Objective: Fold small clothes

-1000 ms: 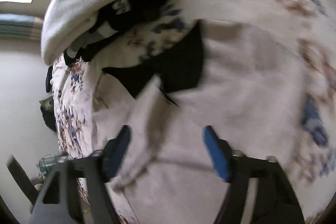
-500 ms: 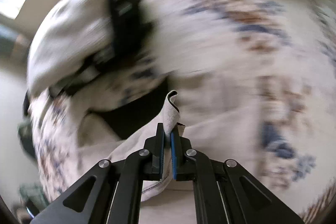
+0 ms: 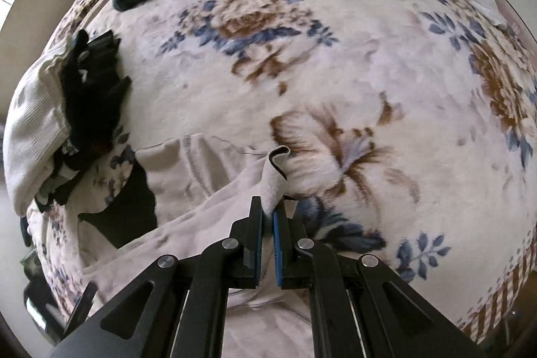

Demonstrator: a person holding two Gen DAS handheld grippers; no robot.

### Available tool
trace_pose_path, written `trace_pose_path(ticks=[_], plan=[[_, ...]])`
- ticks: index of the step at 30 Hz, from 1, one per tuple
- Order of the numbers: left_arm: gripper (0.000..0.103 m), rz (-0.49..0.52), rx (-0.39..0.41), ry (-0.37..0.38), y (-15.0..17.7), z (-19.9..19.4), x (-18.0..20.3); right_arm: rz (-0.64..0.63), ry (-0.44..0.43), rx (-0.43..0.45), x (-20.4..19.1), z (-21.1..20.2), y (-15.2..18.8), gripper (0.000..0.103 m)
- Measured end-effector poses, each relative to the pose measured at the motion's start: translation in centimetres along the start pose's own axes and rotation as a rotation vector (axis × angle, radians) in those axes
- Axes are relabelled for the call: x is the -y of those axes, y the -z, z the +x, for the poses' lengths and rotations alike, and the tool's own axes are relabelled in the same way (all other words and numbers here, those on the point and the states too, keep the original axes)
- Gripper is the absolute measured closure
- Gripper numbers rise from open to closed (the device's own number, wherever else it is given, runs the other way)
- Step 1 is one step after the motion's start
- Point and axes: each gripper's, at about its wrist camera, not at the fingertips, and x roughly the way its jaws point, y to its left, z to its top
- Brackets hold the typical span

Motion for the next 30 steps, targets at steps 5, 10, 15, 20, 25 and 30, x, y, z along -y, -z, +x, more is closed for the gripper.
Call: trace_pose_path(ticks=[5, 10, 15, 20, 25, 30], plan=[[0.023, -0.017, -0.048, 0.012, -0.6, 1.8, -1.3, -0.032, -0.051, -0.111, -1.2, 1.9, -0.4, 0.095], [0.021, 0.003, -0.043, -0.002, -0.7, 1.6, -1.8, 0.021, -0.068, -0.183, 1.2, 2.2, -0.9, 0.056], [0.021, -0.033, -0.017, 0.029, -0.9, -0.2, -2.6, 0.096, -0.116, -0.152, 3.7, 0.9, -0.7, 0.05], [0.021, 0.02, 0.01, 0.031, -0.5, -1.2, -1.3, 0.172, -0.18, -0.151, 4.9, 2.2, -0.5, 0.056], [0.021, 0.029, -0.023, 0.023, 0.1, -0.3, -1.1, 0.18, -0.256, -0.151, 3.1, 2.4, 0.0, 0.095], [0.021, 0.021, -0.027, 0.018, 0.5, -0.2, -1.7, 0.257, -0.648, -0.272, 1.4, 0.8, 1.0, 0.093]])
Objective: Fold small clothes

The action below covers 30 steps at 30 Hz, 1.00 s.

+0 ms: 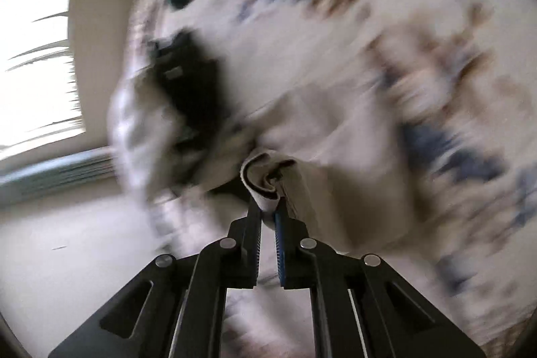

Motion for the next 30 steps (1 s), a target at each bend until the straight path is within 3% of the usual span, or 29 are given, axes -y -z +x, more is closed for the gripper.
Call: trace_pose_path(ticks=[1, 2, 4, 7, 15, 18, 23, 25, 26, 28, 30], plan=[[0.021, -0.002, -0.003, -0.002, 0.0, 0.1, -0.2, 0.005, 0.032, 0.0, 0.2, -0.1, 0.0, 0.079], [0.021, -0.004, -0.007, -0.003, 0.1, 0.1, -0.3, -0.001, 0.125, 0.024, 0.6, -0.3, -0.2, 0.057], [0.021, -0.003, -0.009, 0.0, 0.1, -0.1, -0.3, -0.02, 0.294, 0.088, 1.5, -0.9, -0.6, 0.048], [0.021, 0.004, 0.0, 0.007, 0.1, -0.7, -0.4, -0.015, 0.373, 0.107, 2.9, -1.2, -1.1, 0.048], [0.021, 0.036, 0.006, 0.008, 1.0, -1.1, 0.7, -0.044, 0.371, 0.16, 2.9, 0.4, -0.3, 0.049], [0.021, 0.035, 0.004, 0.005, 1.1, -1.0, 0.6, -0.061, 0.37, 0.172, 1.6, 2.4, 0.0, 0.095], [0.021, 0.029, 0.002, 0.003, 1.2, -1.1, 0.1, 0.015, 0.034, 0.091, -1.2, 3.6, 2.4, 0.097], [0.021, 0.021, -0.002, 0.01, 1.1, -1.1, -0.2, 0.136, -0.083, 0.054, 0.3, 4.1, 2.4, 0.097], [0.021, 0.019, -0.003, 0.011, 1.1, -1.2, -0.3, 0.185, -0.096, 0.036, 1.4, 4.5, 2.2, 0.097], [0.021, 0.017, 0.001, 0.017, 1.1, -1.4, -0.4, 0.225, 0.031, 0.023, 3.5, 4.7, 1.3, 0.095], [0.021, 0.023, 0.009, 0.021, 1.1, -1.7, -0.3, 0.153, 0.181, -0.007, 4.1, 4.7, 0.5, 0.076]])
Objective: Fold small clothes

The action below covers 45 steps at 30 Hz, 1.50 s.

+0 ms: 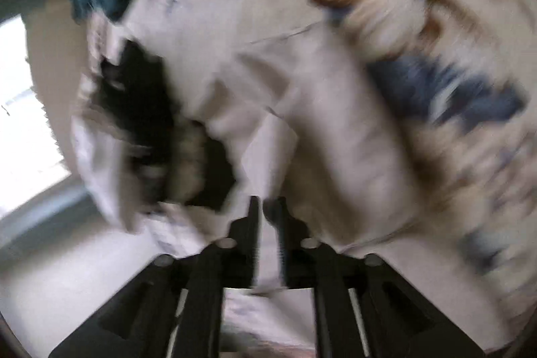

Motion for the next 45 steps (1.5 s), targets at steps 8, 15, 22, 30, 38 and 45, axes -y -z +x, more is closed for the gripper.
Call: trace_pose_path(ticks=[8, 15, 22, 30, 38, 45], plan=[[0.021, 0.021, 0.018, 0.018, 0.7, -0.5, 1.4, -0.171, 0.207, 0.17, -1.4, -4.6, 0.7, 0.059], [0.021, 0.116, 0.004, -0.013, 2.0, 1.0, 4.5, -0.106, 0.299, 0.187, 0.7, -3.5, -0.1, 0.059], [0.021, 0.093, 0.01, -0.01, 1.3, 1.0, 4.1, -0.232, 0.295, 0.308, -2.4, -5.8, 1.5, 0.059], [0.021, 0.079, -0.016, 0.007, 1.4, 1.9, 4.8, -0.362, 0.475, 0.204, -2.7, -0.7, -0.3, 0.084], [0.02, 0.06, -0.007, 0.006, 0.7, 1.7, 4.6, -0.338, 0.502, 0.155, -2.3, -1.1, -1.0, 0.076], [0.01, 0.057, -0.047, 0.009, 0.3, 3.5, 4.6, -0.398, 0.559, 0.097, -2.3, 1.0, 0.1, 0.053]])
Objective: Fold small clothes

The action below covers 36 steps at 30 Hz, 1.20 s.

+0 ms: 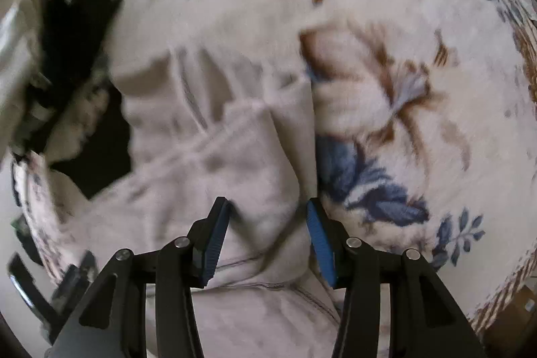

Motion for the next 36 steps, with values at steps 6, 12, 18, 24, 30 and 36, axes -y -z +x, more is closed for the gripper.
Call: trace_pose_path(ticks=[6, 12, 18, 24, 30, 36], plan=[[0.009, -0.004, -0.002, 0.03, -0.6, 0.3, -0.9, -0.019, 0.015, 0.005, 0.0, 0.1, -0.4, 0.051], [0.009, -0.016, -0.019, 0.037, -0.3, 0.0, -2.3, -0.027, 0.017, 0.03, -1.5, -1.1, -1.1, 0.051], [0.0, -0.022, -0.075, 0.067, -1.5, 2.0, -3.2, 0.043, 0.036, -0.043, -1.3, 1.3, -0.7, 0.047], [0.0, -0.047, -0.027, 0.129, -0.2, -1.5, -5.9, 0.055, -0.054, 0.001, -0.4, -2.9, 1.9, 0.047], [0.0, -0.05, -0.048, 0.193, 7.8, -6.4, -8.9, 0.03, -0.089, -0.017, 1.7, -6.5, 9.5, 0.045], [0.0, -0.042, -0.187, 0.189, 18.5, -7.0, -8.3, 0.05, -0.068, -0.132, 6.0, -4.9, 19.0, 0.045]])
